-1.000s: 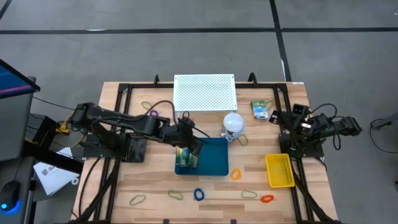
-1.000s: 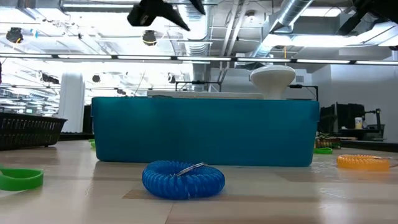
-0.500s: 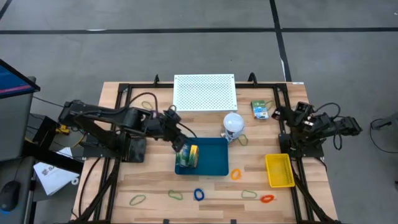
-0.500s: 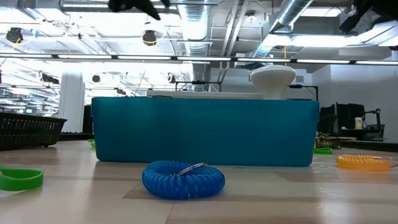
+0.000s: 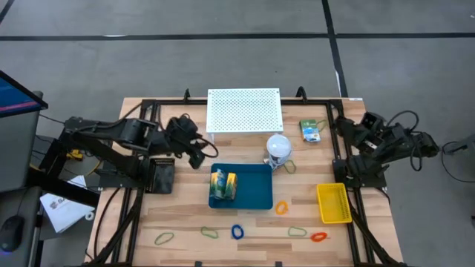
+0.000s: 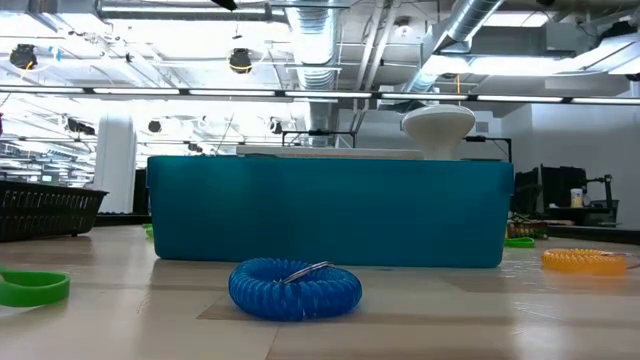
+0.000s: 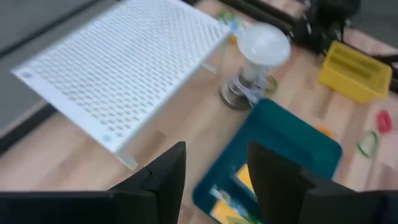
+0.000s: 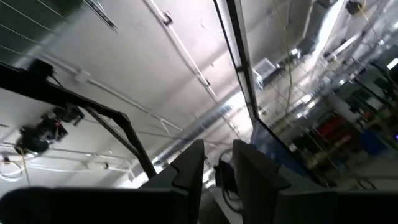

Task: Pick & Place Office Desk Supplies
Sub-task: Put the crayon box into the blue bin

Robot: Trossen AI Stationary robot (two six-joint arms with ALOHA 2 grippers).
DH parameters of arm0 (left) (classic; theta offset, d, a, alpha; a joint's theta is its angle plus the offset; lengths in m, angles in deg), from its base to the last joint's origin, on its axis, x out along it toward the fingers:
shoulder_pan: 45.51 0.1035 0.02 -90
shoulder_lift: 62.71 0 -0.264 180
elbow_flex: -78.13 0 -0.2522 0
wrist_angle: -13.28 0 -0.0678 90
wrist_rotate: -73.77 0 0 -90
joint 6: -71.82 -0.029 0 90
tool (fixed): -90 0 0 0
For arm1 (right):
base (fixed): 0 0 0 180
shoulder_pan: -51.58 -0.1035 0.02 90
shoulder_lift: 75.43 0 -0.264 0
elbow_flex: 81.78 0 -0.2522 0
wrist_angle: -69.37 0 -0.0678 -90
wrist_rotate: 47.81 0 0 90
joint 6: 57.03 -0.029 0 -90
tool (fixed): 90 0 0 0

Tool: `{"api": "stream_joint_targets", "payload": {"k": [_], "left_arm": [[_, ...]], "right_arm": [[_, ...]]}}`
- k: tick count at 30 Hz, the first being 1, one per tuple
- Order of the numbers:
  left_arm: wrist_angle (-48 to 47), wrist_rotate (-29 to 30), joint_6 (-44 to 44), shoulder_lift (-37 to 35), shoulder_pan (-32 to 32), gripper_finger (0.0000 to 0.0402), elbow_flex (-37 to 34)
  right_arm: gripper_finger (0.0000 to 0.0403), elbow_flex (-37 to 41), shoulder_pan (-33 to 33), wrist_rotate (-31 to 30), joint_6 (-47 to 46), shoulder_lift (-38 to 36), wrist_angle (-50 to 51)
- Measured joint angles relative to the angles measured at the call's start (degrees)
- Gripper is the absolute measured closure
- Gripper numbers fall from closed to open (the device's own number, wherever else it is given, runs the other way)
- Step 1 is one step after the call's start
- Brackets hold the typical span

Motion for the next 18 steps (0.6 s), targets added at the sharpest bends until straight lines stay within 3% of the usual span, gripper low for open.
{"api": "stream_joint_targets", "payload": {"k": [4,10,15,18], "left_arm": [[0.8,3.8,0.3,-4.2,0.1,0.0243,-2.1],[7.7,4.4,5.2,-13.7,-0.1,0.0241,-12.1],[18.4,3.6,8.4,-19.6,-0.2,0.0248,-23.0],[27.3,2.1,8.6,-21.4,-0.2,0.0252,-29.1]], "right_arm": [[0.0320,-7.2,0.0,-3.1,-2.1,5.0,12.0],[0.0320,-18.5,0.0,-11.1,-8.0,10.7,35.4],[0.0320,-26.1,0.0,-21.3,-18.7,12.3,57.0],[0.0320,-28.9,0.2,-23.5,-25.6,12.7,67.3]]}}
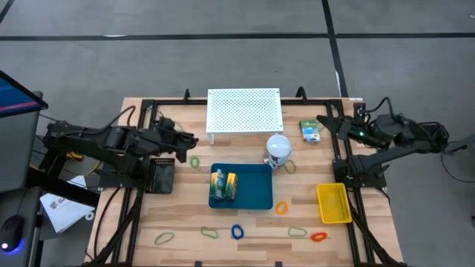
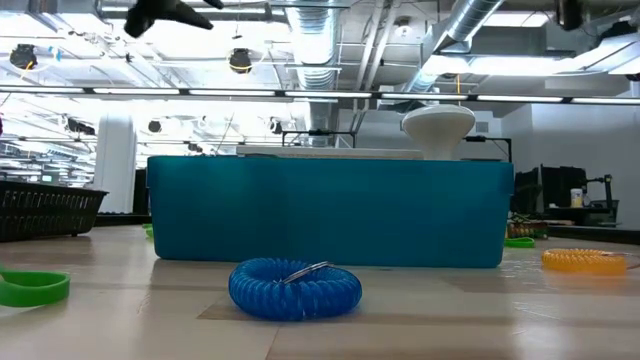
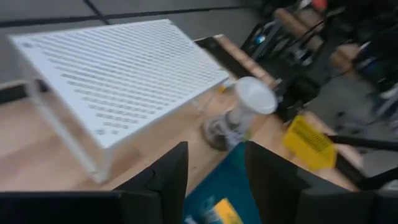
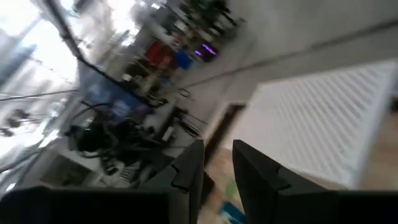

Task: Pick & Place Office Desk Supplies
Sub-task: Put the crayon box into the blue bin

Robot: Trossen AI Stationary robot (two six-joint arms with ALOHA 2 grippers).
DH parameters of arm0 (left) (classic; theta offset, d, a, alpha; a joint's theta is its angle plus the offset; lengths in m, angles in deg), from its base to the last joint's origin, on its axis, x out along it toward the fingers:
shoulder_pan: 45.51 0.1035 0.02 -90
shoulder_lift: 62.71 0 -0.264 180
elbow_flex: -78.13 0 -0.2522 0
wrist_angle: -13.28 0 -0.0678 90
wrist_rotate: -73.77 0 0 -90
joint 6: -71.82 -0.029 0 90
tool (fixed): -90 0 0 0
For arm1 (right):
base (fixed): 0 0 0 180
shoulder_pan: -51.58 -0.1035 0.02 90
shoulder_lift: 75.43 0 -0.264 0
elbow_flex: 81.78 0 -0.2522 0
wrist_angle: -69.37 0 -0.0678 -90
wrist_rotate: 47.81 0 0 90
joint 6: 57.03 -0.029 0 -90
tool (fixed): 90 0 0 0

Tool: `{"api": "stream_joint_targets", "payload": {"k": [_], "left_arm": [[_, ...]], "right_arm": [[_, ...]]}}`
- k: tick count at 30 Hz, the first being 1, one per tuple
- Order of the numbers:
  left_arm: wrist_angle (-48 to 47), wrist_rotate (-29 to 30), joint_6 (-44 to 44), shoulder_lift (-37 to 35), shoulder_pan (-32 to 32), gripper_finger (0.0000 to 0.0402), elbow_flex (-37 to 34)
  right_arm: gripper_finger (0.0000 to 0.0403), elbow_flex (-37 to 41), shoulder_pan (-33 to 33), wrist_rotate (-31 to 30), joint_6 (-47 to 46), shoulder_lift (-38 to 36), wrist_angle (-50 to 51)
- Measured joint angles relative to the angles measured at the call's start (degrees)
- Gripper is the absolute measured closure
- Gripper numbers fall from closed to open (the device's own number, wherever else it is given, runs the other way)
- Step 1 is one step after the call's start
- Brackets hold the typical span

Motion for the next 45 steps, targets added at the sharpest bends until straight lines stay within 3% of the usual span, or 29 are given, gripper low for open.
{"api": "stream_joint_targets", "payload": {"k": [5,10,12,16,27,33,40,45], "left_arm": [[13.7,-0.8,0.0,0.2,0.0,0.0254,-6.4],[21.1,-0.8,-0.2,1.7,0.1,0.0254,-8.5],[23.4,-1.2,-0.4,2.4,0.1,0.0254,-8.5],[25.4,-1.3,-0.5,3.2,0.1,0.0255,-8.5],[28.9,-1.7,-0.6,4.1,0.2,0.0259,-8.5],[29.8,-1.9,-0.6,4.1,0.1,0.0259,-8.5],[29.8,-1.9,-0.5,4.1,0.1,0.0259,-8.5],[29.8,-1.9,-0.6,4.1,0.1,0.0261,-8.5]], "right_arm": [[0.0320,-1.0,3.4,-0.2,-14.9,0.4,13.8],[0.0320,-0.1,8.5,2.7,-32.3,2.2,37.1],[0.0320,1.5,10.1,3.0,-37.4,2.8,40.3],[0.0320,7.3,11.9,3.9,-42.3,-0.3,37.5],[0.0320,31.1,14.2,5.4,-56.8,-10.6,14.4],[0.0320,34.9,16.0,2.3,-59.9,-9.7,11.6],[0.0320,38.6,18.7,6.7,-64.4,-9.6,12.1],[0.0320,40.1,19.2,5.7,-69.9,-9.2,13.7]]}}
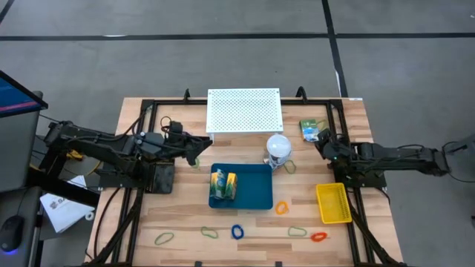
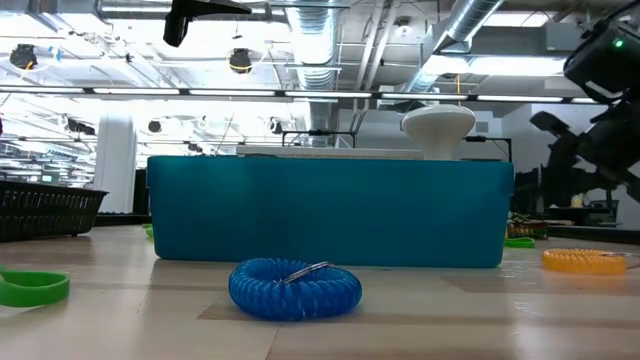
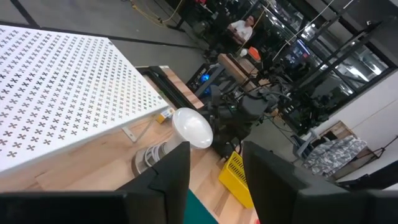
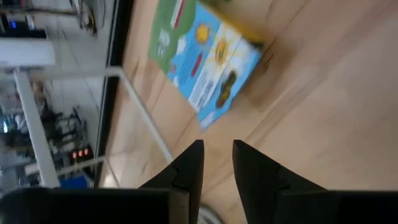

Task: Pick & Place Office Desk Supplies
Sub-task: Put the crayon box into the blue bin

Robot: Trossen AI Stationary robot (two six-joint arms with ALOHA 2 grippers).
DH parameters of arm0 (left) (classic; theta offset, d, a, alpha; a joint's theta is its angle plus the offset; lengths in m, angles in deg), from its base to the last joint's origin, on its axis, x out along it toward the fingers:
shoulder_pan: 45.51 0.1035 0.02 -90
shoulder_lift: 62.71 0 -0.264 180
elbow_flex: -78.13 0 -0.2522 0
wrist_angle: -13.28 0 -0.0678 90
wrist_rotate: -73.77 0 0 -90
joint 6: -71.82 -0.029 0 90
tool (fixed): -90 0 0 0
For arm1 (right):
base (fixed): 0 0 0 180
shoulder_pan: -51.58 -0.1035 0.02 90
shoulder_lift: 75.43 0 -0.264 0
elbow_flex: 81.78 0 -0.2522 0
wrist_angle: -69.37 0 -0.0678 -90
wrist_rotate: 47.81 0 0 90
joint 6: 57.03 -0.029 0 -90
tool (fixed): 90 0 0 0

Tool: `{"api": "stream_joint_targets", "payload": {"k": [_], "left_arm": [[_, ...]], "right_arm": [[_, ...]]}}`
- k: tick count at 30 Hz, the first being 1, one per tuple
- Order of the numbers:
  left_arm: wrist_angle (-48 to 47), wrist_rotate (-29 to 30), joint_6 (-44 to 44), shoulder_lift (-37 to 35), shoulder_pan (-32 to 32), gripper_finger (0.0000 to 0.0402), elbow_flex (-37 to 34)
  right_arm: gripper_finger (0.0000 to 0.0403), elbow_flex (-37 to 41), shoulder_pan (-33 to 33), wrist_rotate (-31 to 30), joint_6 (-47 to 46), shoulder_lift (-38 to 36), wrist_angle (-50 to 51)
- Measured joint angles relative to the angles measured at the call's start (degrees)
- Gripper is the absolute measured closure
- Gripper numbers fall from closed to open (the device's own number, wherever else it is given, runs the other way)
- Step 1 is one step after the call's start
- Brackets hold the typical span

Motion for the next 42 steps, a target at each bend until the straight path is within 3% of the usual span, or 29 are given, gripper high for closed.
{"api": "stream_joint_targets", "payload": {"k": [19,42], "left_arm": [[-0.1,0.0,-0.4,0.0,0.0,0.0261,0.0],[0.0,-1.5,-0.2,0.0,0.0,0.0261,0.0]], "right_arm": [[0.0320,0.1,6.8,2.4,0.2,8.9,-0.7],[0.0320,0.2,14.1,2.4,2.9,23.7,-16.8]]}}
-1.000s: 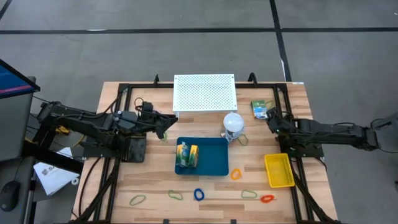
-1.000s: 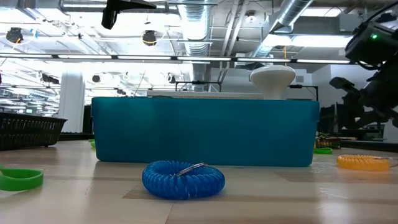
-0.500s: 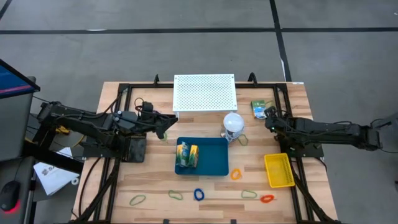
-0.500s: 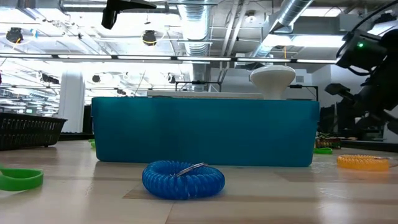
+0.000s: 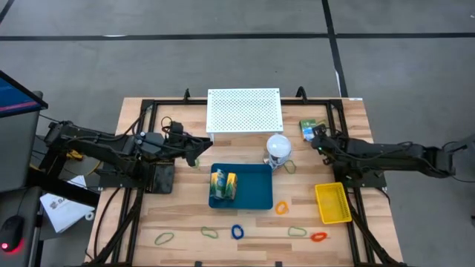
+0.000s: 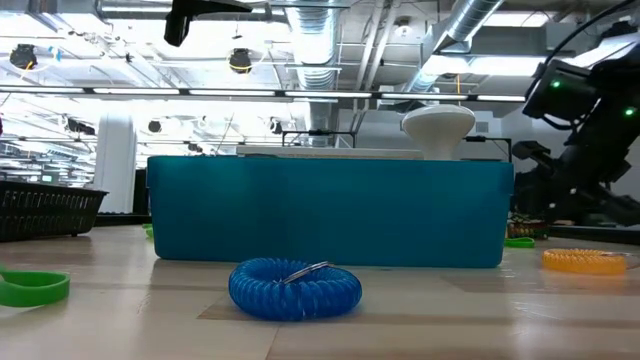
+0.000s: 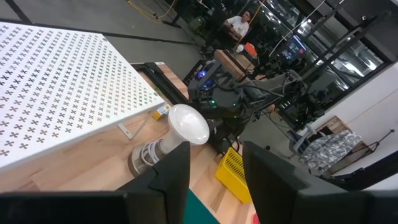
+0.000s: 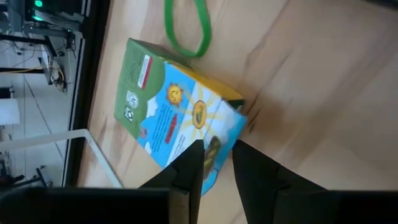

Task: Pick & Place Office Desk Supplies
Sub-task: Put the crayon box into the blue bin

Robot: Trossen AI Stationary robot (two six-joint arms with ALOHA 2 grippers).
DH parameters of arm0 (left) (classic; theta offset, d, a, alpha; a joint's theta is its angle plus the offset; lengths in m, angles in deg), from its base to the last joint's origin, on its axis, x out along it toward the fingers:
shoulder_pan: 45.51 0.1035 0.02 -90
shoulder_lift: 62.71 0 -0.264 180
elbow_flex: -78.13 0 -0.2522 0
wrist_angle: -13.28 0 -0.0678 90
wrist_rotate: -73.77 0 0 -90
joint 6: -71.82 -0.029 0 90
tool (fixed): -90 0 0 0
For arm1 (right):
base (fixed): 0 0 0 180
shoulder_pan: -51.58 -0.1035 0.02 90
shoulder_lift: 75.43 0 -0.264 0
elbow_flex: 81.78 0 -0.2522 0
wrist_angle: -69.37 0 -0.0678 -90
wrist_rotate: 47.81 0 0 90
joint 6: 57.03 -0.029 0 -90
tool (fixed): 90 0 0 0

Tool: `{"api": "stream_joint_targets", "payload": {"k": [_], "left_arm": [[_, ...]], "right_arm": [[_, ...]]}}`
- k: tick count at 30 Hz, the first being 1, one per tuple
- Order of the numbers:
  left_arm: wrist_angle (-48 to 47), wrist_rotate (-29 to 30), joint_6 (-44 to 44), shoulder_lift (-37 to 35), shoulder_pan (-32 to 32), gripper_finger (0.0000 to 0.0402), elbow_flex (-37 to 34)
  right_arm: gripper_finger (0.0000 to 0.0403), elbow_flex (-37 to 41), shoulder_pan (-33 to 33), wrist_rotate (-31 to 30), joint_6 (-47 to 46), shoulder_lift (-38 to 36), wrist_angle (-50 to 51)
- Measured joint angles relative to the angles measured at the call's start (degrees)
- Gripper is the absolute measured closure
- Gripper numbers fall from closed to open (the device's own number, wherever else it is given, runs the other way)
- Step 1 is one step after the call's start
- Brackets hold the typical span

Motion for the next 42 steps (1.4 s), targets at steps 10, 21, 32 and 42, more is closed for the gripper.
{"api": "stream_joint_targets", "payload": {"k": [10,21,32,42], "left_arm": [[0.0,-0.7,0.1,0.0,0.0,0.0261,0.0],[-0.3,-0.9,0.1,0.0,0.0,0.0261,0.0],[-0.2,-0.8,0.1,0.0,0.0,0.0261,0.0],[0.5,-0.7,0.1,0.0,0.0,0.0261,0.0]], "right_arm": [[0.0320,0.0,1.5,1.0,0.6,3.5,-2.0],[0.0362,0.0,1.5,0.9,0.6,3.4,-2.2],[0.0399,0.0,0.1,-1.4,2.7,2.9,-6.5],[0.0402,-0.1,-4.0,-7.0,3.4,-2.9,-10.1]]}}
